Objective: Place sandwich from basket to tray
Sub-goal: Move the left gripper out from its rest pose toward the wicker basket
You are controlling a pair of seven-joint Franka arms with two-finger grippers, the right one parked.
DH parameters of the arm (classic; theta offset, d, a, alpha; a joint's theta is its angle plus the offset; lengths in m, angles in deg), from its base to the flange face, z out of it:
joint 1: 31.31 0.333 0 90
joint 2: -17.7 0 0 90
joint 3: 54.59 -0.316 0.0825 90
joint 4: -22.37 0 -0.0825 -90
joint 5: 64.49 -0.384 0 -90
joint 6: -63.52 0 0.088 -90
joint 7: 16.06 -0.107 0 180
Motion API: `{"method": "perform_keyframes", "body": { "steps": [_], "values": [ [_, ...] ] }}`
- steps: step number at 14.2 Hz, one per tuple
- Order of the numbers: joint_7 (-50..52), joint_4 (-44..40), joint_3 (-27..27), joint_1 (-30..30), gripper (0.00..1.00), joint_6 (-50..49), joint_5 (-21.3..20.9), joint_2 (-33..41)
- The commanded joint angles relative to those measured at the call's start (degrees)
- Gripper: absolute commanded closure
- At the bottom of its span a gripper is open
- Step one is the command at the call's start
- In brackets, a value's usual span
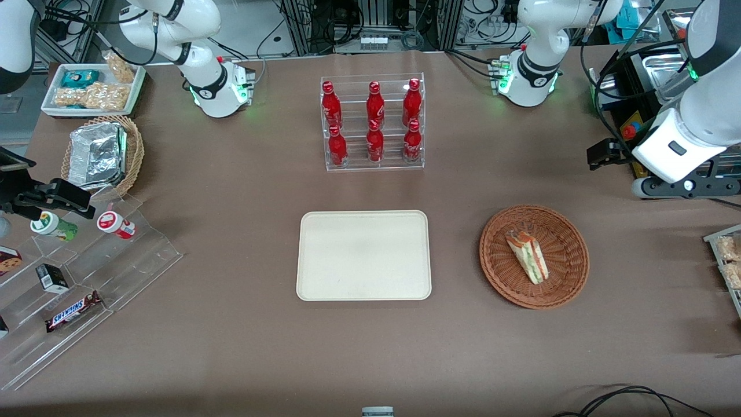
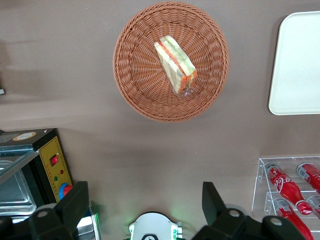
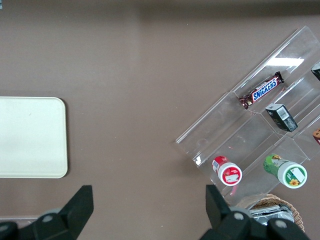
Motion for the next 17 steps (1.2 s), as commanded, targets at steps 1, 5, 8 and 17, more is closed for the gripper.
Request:
{"method": "perform_keyframes", "body": {
  "steps": [1, 5, 8, 17],
  "values": [
    [0.0, 0.2, 0.2, -0.3, 0.00, -0.1, -0.3, 0.3],
    [2.5, 0.1, 0.2, -0.2, 0.00, 0.4, 1.7, 0.2],
    [4.2, 0.1, 0.2, -0.3, 0.00, 0.9, 2.5, -0.4],
    [10.4, 0.2, 4.2, -0.3, 0.00, 1.7, 1.9, -1.2]
  ]
}}
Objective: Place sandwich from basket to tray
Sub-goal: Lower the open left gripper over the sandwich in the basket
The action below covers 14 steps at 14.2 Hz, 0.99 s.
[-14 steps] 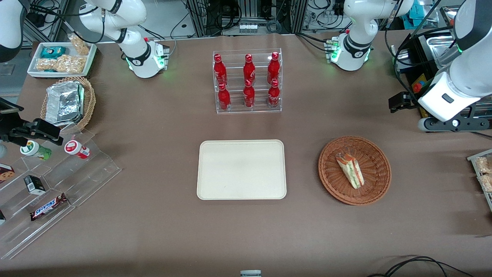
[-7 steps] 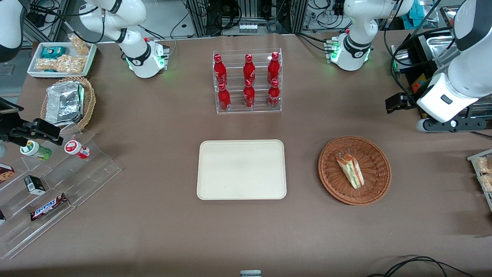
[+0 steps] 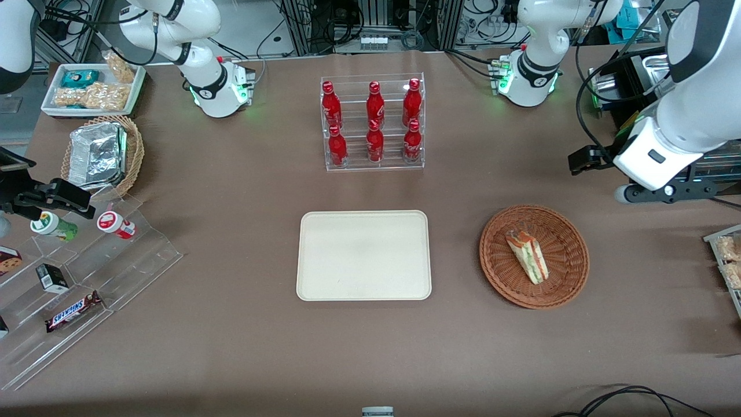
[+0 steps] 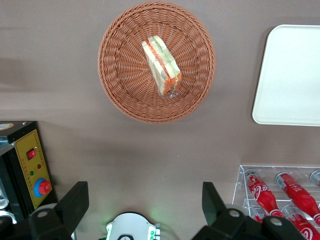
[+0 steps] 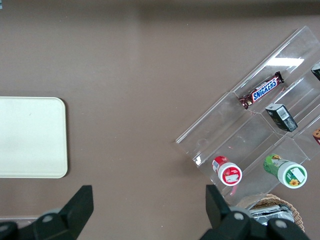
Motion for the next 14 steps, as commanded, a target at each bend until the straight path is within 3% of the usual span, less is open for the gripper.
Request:
{"method": "perform_keyframes", "body": {
  "steps": [1, 5, 8, 12, 14],
  "values": [
    [2.7, 0.3, 2.3, -0.3, 0.00, 0.7, -0.4, -0.5],
    [5.6, 0.4, 6.7, -0.3, 0.00, 3.2, -0.2, -5.0],
    [14.1, 0.5, 11.6, -0.3, 0.00, 9.2, -0.6, -9.4],
    [23.3, 2.6, 13.4, -3.4, 0.00, 13.1, -10.5, -13.4],
    [30.0, 3.4, 13.2, -3.3, 0.00, 17.0, -11.6, -15.5]
  ]
}}
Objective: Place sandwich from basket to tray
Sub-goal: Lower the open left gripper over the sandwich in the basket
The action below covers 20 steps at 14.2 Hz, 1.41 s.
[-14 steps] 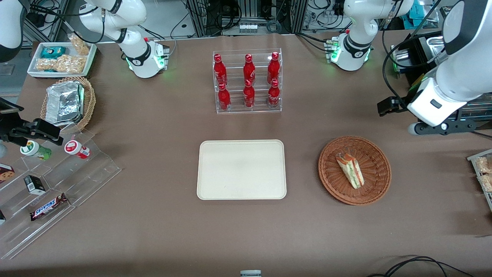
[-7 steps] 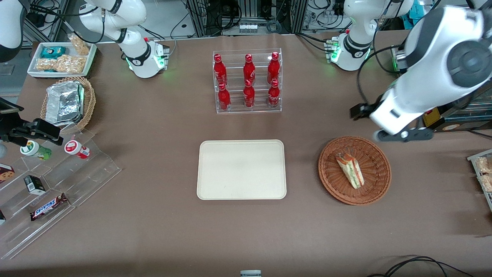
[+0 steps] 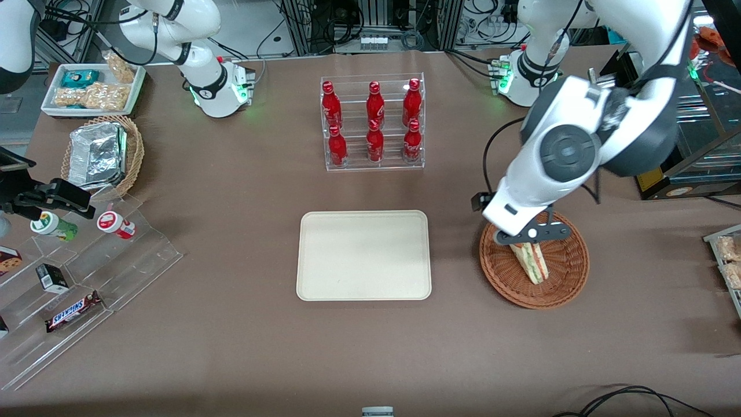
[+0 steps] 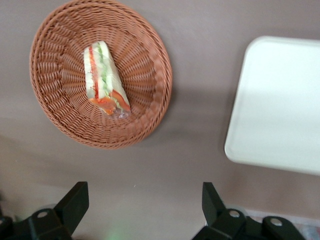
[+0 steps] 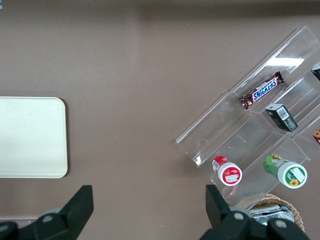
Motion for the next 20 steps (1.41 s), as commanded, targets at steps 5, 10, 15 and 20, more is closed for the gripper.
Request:
{"method": "perform_keyframes", "body": {
  "steps": [5, 10, 15, 20],
  "values": [
    [11.7, 9.7, -6.0, 0.8, 0.00, 18.0, -2.0, -3.6],
    [11.4, 14.3, -11.0, 0.8, 0.00, 26.2, -2.0, -4.6],
    [10.8, 14.9, -12.0, 0.8, 0.00, 26.1, -2.1, -5.7],
    [11.3, 19.1, -13.5, 0.8, 0.00, 26.6, -8.0, -6.3]
  ]
}}
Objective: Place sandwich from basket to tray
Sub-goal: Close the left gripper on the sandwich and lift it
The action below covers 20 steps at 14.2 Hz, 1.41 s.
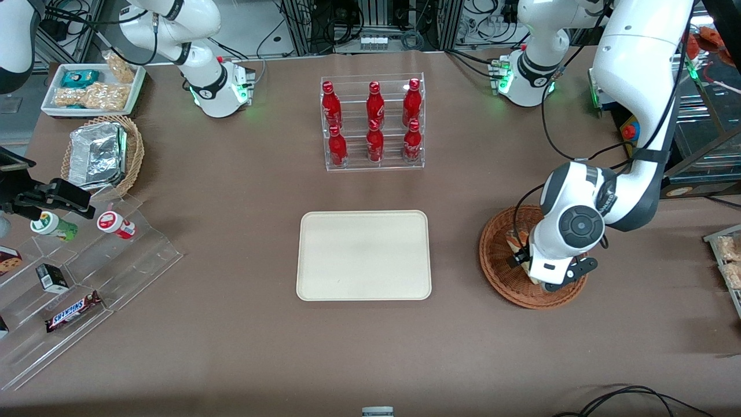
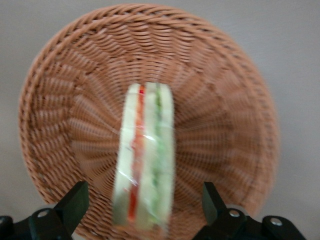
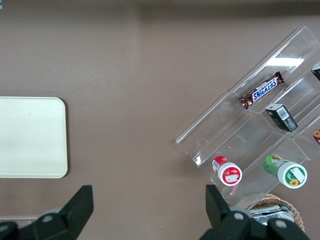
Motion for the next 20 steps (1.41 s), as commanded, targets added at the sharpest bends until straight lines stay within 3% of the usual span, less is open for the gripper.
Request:
{"method": "perform_keyframes", "body": {
  "steps": [1, 3, 4, 5, 6, 7, 10, 13, 15, 18, 20],
  "values": [
    [1.7, 3.0, -0.2, -0.1, 0.00, 2.6, -3.7, 0.4],
    [4.9, 3.8, -0.1, -0.1, 0.02, 5.6, -3.4, -0.3],
    [9.8, 3.4, -0.1, -0.5, 0.24, 6.9, -3.5, -1.6],
    [15.1, 2.4, -0.1, -0.8, 0.54, 7.7, -3.9, -2.6],
    [17.8, 1.5, 0.0, -0.9, 0.78, 7.7, -3.9, -3.0],
    [17.8, 1.6, 0.0, -0.9, 0.91, 7.6, -3.9, -2.7],
    [13.7, 0.3, 0.1, -0.5, 0.97, 5.4, -3.7, 0.4],
    [3.6, -2.7, 2.1, -1.0, 0.95, -6.2, -2.9, 5.5],
    [1.4, -3.4, 5.0, -0.9, 0.95, -6.4, 0.9, 8.0],
    [0.5, -5.7, 11.0, -3.6, 0.89, -5.5, 1.9, 5.1],
    [-0.9, -9.5, 12.4, -7.4, 0.89, -5.0, 1.8, 0.8]
  ]
}}
